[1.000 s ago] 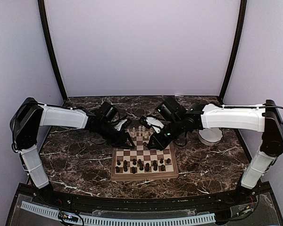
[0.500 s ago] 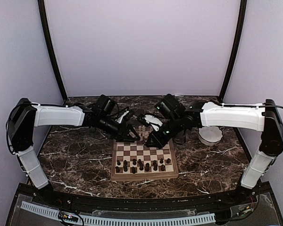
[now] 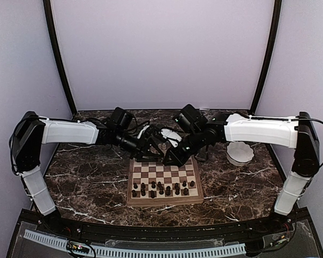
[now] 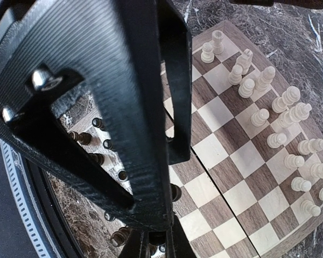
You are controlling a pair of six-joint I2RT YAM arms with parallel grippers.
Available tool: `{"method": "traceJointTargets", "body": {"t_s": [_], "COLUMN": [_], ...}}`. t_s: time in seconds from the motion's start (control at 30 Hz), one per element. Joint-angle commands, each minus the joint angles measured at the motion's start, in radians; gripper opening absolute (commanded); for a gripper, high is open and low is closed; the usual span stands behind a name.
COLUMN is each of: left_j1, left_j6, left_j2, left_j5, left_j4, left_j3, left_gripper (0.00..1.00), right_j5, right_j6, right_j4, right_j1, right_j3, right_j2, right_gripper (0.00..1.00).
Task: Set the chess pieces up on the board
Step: Pass from the right arm to the left
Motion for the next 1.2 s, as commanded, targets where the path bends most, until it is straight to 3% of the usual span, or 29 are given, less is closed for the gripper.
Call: {"method": "traceJointTargets", "body": {"t_s": [0.0,0.3,0.67,1.07,1.17], "left_j1": [0.006,0.006,0.006,0.022,0.022], "left_j6": [-0.004,-0.013,-0.014,0.027,0.109], "left_j2": [0.003,0.028,0.03,-0.011,-0.03], "left_j5": [0.035,0.067,0.073,0.068,0.052], "left_j4": [-0.017,-0.017,-0.017,-0.032,-0.112], "left_j3": [0.024,0.033,0.025,-0.063,-0.07], "left_gripper": [0.53,0.47,0.2,0.13,0.13], "right_j5": [-0.011,-0.015,-0.009,0.003,0.008], "right_j6": [-0.009,-0.006,0.008,0.028,0.035], "right_j4": [0.01,0.023,0.015,0.004,0.001], "right_j1": [0.009,0.008,0.007,0.005,0.004], "right_j3": [0.034,0.042,0.014,-0.132,-0.145], "right_j2": [0.01,0.01,-0.023,-0.168,-0.172], "right_gripper": [0.08,0.08,0.08,0.08,0.08]}}
